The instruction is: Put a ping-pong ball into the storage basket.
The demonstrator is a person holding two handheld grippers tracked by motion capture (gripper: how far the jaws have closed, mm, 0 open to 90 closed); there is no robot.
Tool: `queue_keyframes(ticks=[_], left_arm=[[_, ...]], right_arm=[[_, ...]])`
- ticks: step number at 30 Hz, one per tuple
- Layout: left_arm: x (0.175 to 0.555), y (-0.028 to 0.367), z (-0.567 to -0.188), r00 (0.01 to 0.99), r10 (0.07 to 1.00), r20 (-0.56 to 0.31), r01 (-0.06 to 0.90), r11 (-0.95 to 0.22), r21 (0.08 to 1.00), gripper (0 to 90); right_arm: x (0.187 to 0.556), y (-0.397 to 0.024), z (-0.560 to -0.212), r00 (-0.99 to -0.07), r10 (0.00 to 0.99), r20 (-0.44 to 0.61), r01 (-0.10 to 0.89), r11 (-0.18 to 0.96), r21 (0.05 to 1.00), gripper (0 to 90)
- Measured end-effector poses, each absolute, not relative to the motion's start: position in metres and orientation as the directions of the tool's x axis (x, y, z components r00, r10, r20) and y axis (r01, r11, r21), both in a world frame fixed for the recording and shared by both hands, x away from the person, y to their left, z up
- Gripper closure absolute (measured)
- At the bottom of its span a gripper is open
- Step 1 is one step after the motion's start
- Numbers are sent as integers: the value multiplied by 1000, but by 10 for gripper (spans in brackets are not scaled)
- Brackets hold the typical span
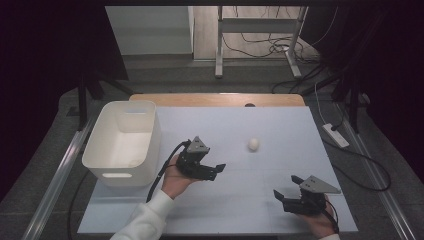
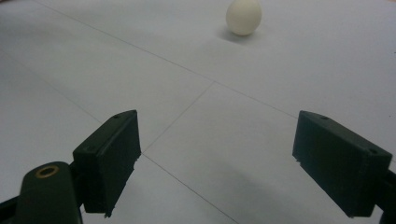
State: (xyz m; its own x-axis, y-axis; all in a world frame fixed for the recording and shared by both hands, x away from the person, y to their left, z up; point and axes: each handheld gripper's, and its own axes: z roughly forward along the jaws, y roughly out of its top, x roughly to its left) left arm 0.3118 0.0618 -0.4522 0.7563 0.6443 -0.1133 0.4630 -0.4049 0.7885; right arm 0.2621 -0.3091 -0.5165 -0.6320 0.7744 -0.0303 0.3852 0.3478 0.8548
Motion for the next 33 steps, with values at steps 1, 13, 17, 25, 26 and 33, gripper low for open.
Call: queue_keyframes(ticks=[1,13,17,25,26,33], left_arm=[[312,61,-452,758,643,-113,463,-407,788,206],[316,57,-457,755,645,-119,473,-410,780,207],[318,55,-458,757,643,-117,473,-416,777,207],[321,53,-461,752,648,-118,480,-417,772,208],[321,53,-461,752,648,-118,480,-417,772,209],[325,48,-463,753,647,-122,482,-415,771,210]], right_arm=[[262,-309,-516,-632,774,-30,385,348,855,151],[262,-309,-516,-632,775,-32,386,350,853,152],[262,-309,-516,-631,775,-30,387,348,854,152],[262,-310,-516,-630,776,-29,387,347,854,152],[262,-310,-516,-630,776,-29,387,347,854,152],[261,-310,-516,-627,778,-27,388,342,856,152]])
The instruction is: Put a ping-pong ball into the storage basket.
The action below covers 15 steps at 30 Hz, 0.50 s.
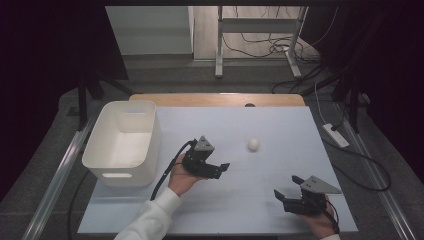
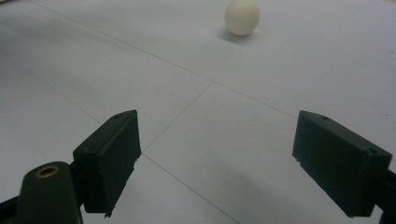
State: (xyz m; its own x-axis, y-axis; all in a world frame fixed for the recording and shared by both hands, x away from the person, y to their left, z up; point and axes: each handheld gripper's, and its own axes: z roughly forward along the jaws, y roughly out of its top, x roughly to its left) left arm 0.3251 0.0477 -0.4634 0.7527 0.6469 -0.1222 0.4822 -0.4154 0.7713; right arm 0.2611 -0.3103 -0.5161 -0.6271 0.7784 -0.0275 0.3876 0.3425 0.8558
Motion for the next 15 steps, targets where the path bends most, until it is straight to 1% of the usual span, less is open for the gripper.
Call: queue_keyframes(ticks=[15], left_arm=[[334,36,-474,755,639,-143,497,-416,762,211]], right_arm=[[260,-311,-516,-626,779,-27,388,341,856,152]])
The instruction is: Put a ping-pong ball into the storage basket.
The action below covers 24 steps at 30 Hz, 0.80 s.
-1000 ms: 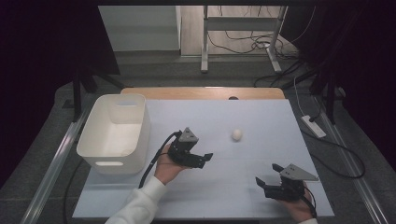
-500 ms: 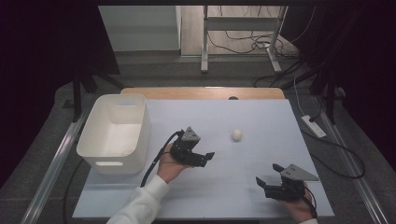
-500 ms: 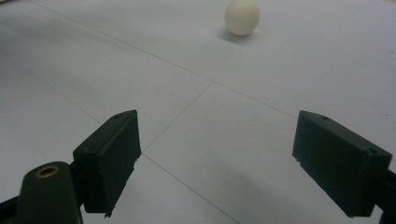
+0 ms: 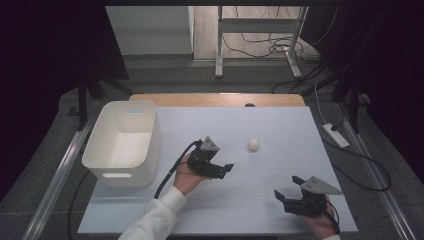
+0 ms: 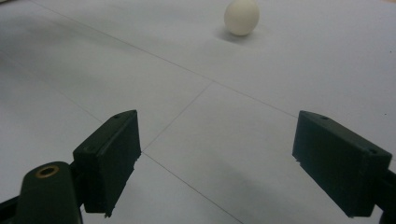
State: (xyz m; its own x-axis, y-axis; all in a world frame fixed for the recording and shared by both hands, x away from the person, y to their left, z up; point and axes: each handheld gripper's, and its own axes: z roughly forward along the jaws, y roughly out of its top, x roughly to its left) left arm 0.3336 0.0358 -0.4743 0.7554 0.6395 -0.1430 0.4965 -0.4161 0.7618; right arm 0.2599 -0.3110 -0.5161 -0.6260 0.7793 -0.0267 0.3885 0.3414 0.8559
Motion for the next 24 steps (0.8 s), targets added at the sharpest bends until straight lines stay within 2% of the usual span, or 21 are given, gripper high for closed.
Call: queue_keyframes(ticks=[24], left_arm=[[351,13,-487,750,641,-160,517,-418,747,218]], right_arm=[[260,-313,-516,-622,783,-27,391,339,856,153]])
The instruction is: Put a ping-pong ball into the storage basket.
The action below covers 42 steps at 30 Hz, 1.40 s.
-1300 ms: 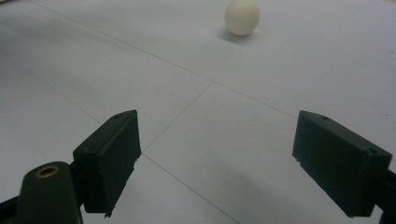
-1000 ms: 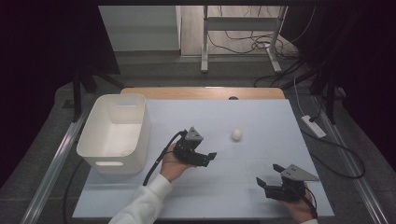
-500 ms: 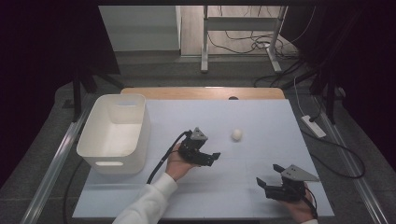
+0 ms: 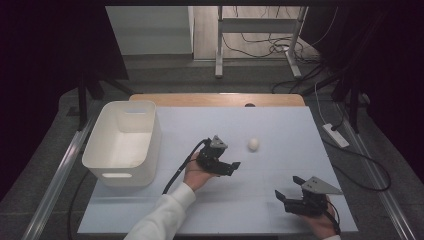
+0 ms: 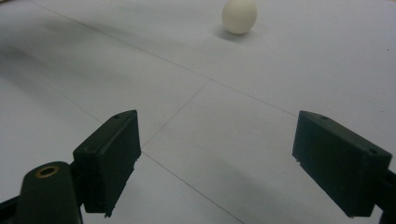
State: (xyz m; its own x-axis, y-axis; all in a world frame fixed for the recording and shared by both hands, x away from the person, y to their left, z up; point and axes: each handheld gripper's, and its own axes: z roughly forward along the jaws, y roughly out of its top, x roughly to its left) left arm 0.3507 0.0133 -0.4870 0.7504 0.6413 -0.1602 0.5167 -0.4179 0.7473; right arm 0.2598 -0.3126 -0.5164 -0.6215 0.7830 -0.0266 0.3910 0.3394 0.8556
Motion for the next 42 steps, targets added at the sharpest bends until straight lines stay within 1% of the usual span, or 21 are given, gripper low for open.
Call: queue_keyframes(ticks=[4,26,42], left_arm=[[354,10,-490,751,642,-154,519,-431,738,217],[369,1,-490,747,647,-155,521,-424,741,220],[379,-3,-490,747,651,-136,518,-441,733,220]], right_arm=[[260,-313,-516,-621,784,-28,389,339,856,153],[258,-315,-516,-615,788,-28,388,334,859,153],[256,-315,-516,-615,788,-28,389,334,858,153]])
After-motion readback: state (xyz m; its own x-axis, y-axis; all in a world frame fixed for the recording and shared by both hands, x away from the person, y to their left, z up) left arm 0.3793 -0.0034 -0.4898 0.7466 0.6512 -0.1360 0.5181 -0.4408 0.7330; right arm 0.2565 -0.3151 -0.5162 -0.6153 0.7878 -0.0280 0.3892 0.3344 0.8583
